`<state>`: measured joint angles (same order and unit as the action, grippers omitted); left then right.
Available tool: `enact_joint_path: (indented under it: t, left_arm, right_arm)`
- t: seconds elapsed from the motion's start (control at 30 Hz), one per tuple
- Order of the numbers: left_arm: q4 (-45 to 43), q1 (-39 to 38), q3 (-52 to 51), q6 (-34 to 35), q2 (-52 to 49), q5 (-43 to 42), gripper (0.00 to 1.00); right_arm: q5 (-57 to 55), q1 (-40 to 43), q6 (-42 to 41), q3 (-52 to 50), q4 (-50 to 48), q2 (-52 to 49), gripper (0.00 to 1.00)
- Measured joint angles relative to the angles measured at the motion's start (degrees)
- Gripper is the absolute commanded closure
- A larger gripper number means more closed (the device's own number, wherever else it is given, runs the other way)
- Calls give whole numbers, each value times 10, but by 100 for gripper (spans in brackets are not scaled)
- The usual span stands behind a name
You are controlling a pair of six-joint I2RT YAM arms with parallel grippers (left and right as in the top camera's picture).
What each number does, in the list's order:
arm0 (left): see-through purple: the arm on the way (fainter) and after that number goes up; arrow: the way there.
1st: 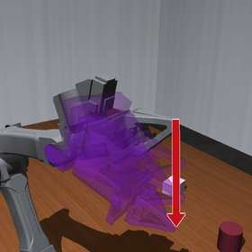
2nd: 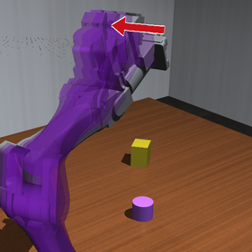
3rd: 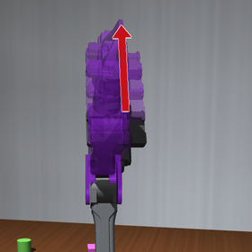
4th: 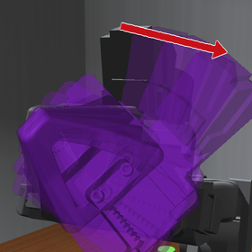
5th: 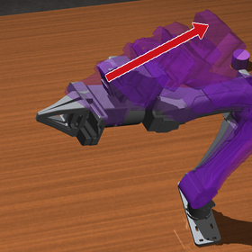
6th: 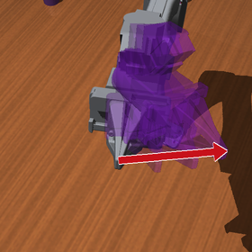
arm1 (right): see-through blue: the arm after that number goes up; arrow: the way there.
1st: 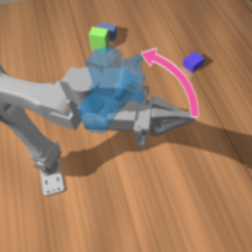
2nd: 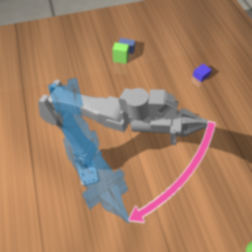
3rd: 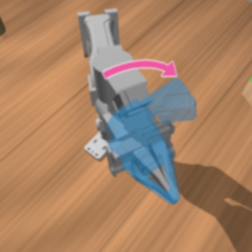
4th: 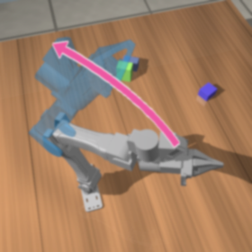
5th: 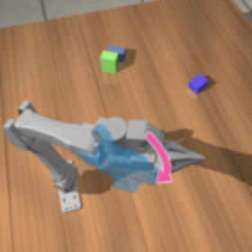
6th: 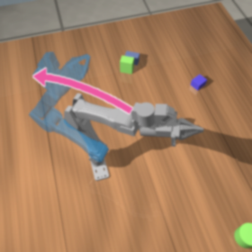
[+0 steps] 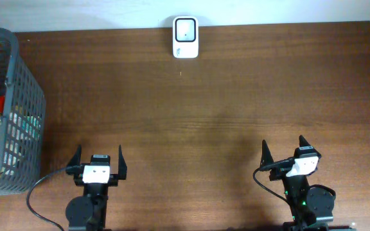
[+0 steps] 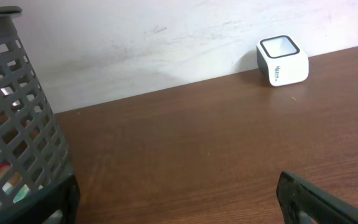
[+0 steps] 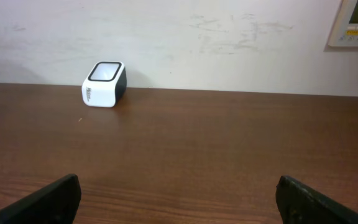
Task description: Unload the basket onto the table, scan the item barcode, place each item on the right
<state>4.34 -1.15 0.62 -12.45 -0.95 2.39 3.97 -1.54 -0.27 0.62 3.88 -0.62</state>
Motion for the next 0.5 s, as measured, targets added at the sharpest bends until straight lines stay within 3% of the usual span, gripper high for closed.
enact_joint_path:
  t: [0.5]
  left_arm:
    - [-13,0,15,3,-5,-5,1]
  right_arm:
    - [0,0,0,0,0,0,1]
